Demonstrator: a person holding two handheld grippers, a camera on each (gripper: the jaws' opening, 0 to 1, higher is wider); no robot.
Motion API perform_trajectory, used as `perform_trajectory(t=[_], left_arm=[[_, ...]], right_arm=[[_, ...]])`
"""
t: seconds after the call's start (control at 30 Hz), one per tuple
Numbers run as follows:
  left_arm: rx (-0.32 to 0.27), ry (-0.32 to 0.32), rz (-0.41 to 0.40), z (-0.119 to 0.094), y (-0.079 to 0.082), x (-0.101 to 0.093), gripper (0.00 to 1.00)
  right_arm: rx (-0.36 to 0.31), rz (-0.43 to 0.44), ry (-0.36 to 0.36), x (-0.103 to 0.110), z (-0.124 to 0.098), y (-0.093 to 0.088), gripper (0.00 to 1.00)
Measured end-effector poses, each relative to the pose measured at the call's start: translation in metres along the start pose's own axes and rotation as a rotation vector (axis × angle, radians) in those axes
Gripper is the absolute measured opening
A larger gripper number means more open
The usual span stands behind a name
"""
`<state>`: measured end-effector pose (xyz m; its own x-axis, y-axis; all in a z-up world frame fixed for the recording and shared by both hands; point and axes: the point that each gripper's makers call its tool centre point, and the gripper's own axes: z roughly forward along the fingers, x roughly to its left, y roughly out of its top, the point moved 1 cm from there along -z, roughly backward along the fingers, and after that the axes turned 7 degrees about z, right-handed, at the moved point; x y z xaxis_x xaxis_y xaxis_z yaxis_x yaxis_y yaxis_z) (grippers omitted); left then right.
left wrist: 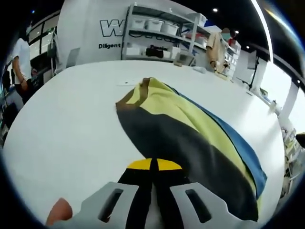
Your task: Fold the garment on the visible template until the final outline fits inside the template.
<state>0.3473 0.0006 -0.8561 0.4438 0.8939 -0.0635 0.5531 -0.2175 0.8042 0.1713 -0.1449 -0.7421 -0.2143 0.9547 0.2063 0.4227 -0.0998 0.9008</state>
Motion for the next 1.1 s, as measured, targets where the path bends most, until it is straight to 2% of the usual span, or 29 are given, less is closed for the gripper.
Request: perform_trajectory(t=[0.03, 0.1, 0.2, 0.3, 0.43, 0.67, 0.77, 0.83, 0.97, 1.1], left_arm=[[-0.026, -0.002, -0.02, -0.002, 0.005, 0.001, 0.0], [-0.037, -0.005, -0.015, -0.006, 0.011, 0.003, 0.0], [-0.038, -0.002, 0.012, -0.009, 0.015, 0.007, 0.0], [-0.04, 0.01, 0.0, -0.014, 0.016, 0.014, 0.0], [-0.083, -0.002, -0.026, -0.028, 0.032, 0.018, 0.0], [-0.115, 0.012, -0.011, -0.047, 0.052, 0.036, 0.0], [-0.134, 0.017, -0.005, -0.058, 0.066, 0.05, 0.0], [-0.137, 0.039, 0.062, -0.063, 0.076, 0.064, 0.0], [-0.104, 0.059, 0.101, -0.069, 0.086, 0.096, 0.0], [-0.07, 0.057, 0.166, -0.071, 0.09, 0.114, 0.0]], right_arm=[[-0.002, 0.003, -0.001, 0.0, 0.0, 0.0, 0.79], [-0.002, 0.003, -0.001, -0.001, 0.0, 0.001, 0.78], [-0.003, -0.001, 0.001, 0.001, 0.001, 0.001, 0.78], [-0.005, -0.002, -0.001, 0.0, 0.0, 0.002, 0.78], [-0.009, -0.001, -0.003, 0.0, -0.001, 0.002, 0.78], [-0.012, -0.008, -0.001, 0.0, -0.001, 0.003, 0.78], [-0.013, -0.008, -0.004, 0.0, -0.001, 0.003, 0.78], [-0.014, -0.01, -0.005, 0.0, -0.002, 0.004, 0.78], [-0.014, -0.01, -0.005, -0.001, -0.001, 0.004, 0.77], [-0.009, -0.013, -0.004, 0.0, -0.001, 0.003, 0.77]])
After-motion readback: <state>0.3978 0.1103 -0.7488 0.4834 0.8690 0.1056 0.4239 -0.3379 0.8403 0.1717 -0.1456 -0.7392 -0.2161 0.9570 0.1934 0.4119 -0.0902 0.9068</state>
